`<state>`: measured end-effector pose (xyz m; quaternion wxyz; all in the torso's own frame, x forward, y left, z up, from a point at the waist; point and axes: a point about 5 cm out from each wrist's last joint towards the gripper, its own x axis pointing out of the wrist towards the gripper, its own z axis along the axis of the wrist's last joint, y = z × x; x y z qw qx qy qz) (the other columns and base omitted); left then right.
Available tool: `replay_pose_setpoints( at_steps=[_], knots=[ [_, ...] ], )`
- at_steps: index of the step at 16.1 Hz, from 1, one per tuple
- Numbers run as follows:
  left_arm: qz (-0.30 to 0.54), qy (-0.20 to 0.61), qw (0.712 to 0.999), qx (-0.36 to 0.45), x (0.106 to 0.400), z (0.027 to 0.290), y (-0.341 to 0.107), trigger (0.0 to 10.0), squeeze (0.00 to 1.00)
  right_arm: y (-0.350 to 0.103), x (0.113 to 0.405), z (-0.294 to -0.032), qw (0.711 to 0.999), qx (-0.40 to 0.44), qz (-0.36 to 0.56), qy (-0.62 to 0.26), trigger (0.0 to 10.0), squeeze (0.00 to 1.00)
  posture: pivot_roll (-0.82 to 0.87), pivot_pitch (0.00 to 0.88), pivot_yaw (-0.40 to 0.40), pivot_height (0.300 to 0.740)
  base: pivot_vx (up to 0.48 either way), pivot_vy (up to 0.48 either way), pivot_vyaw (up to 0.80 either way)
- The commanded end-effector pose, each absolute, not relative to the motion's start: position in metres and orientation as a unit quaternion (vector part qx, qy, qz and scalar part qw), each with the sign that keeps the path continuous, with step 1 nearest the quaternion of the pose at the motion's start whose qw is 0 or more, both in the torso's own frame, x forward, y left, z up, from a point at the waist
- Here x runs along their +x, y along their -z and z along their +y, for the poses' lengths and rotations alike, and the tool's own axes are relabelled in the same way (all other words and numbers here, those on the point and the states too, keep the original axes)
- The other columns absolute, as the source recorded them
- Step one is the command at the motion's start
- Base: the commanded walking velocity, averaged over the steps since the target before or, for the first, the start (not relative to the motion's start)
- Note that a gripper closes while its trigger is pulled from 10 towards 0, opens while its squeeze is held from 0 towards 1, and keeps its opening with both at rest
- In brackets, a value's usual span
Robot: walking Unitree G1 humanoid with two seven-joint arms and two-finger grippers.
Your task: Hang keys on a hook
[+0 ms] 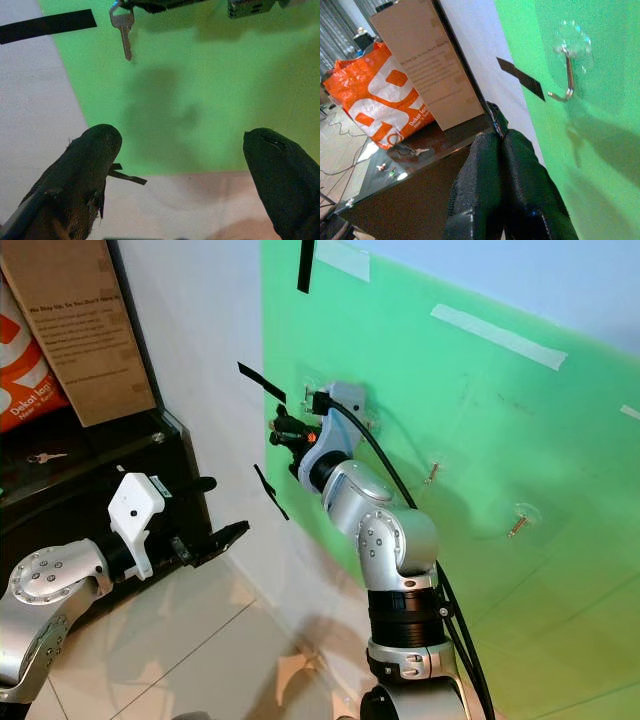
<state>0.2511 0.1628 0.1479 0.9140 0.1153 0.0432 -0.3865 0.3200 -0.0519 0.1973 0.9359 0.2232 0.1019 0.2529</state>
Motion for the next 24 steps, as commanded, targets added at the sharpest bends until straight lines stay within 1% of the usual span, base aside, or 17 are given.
replay_pose_setpoints(
  at_steps=[1, 5, 9, 12, 18, 21, 24],
  knots=[
    [0.035, 0.394, 0.910, 0.123, 0.249, 0.159, -0.151, 10.0, 0.00, -0.216, 0.320, -0.045, 0.931, 0.235, 0.069, -0.272, 10.0, 0.00, 0.08, 0.000, -0.078, 0.740, 0.000, 0.000, 0.00],
    [0.036, 0.395, 0.910, 0.123, 0.249, 0.160, -0.151, 10.0, 0.00, -0.223, 0.326, -0.050, 0.930, 0.262, 0.047, -0.255, 10.0, 0.00, 0.08, 0.000, -0.078, 0.740, 0.000, 0.000, 0.00],
    [0.033, 0.397, 0.909, 0.120, 0.251, 0.161, -0.153, 10.0, 0.00, -0.220, 0.332, -0.053, 0.927, 0.291, 0.049, -0.233, 10.0, 0.00, 0.09, 0.000, -0.077, 0.740, 0.000, 0.000, 0.00],
    [0.033, 0.397, 0.909, 0.120, 0.253, 0.162, -0.154, 10.0, 0.00, -0.215, 0.333, -0.052, 0.925, 0.297, 0.064, -0.230, 10.0, 0.00, 0.09, 0.000, -0.075, 0.740, 0.000, 0.000, 0.00],
    [0.034, 0.396, 0.909, 0.122, 0.255, 0.162, -0.156, 10.0, 0.00, -0.192, 0.335, -0.055, 0.921, 0.309, 0.127, -0.200, 10.0, 0.00, 0.09, 0.000, -0.073, 0.740, 0.000, 0.000, 0.00],
    [0.035, 0.397, 0.909, 0.123, 0.254, 0.162, -0.156, 10.0, 0.00, -0.180, 0.335, -0.058, 0.914, 0.328, 0.161, -0.176, 10.0, 0.00, 0.09, 0.000, -0.072, 0.740, 0.000, 0.000, 0.00],
    [0.035, 0.398, 0.908, 0.124, 0.255, 0.162, -0.156, 10.0, 0.00, -0.174, 0.336, -0.061, 0.891, 0.384, 0.179, -0.163, 10.0, 0.00, 0.09, 0.000, -0.071, 0.740, 0.000, 0.000, 0.00]
  ],
)
